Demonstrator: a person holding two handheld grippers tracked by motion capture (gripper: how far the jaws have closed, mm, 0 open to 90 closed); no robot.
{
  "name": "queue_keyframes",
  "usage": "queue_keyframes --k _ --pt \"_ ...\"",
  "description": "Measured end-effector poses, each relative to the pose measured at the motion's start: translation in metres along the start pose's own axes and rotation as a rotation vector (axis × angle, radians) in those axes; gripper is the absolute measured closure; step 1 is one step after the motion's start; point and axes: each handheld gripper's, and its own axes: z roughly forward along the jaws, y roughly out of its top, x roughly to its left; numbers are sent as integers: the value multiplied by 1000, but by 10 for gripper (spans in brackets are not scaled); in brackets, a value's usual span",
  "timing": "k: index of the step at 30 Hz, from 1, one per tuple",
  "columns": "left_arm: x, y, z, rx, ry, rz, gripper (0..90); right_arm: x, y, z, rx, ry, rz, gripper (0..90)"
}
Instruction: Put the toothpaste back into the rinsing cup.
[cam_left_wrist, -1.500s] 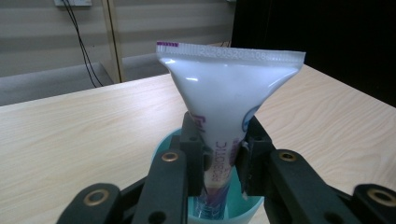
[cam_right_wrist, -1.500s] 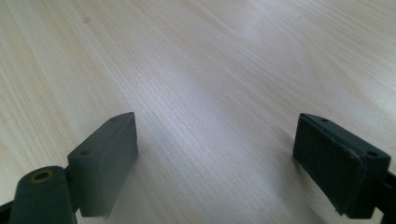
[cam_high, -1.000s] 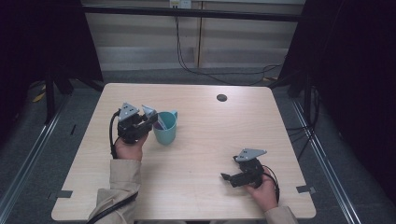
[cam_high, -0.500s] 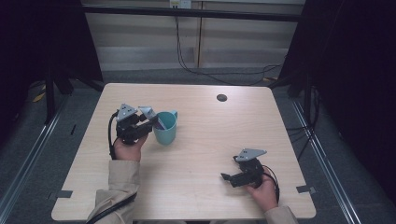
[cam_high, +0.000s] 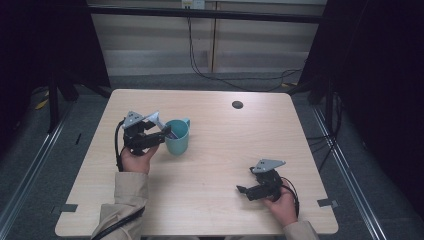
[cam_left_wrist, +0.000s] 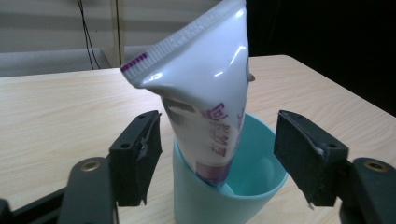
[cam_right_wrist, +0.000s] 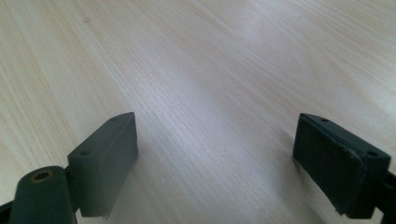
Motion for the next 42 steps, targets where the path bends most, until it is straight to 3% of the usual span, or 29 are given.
queue_keyframes --k 6,16,19,30,42 --pt "3 -1 0 11 -3 -11 207 0 0 0 0 0 0 133" --pt "3 -1 -4 11 0 -4 188 0 0 0 1 0 1 133" --pt "5 -2 -6 12 -15 -3 158 0 0 0 0 0 1 133" --pt "7 -6 -13 30 -11 4 151 0 0 0 0 0 0 132" --pt "5 -13 -23 66 -30 52 153 0 0 0 0 -1 0 133"
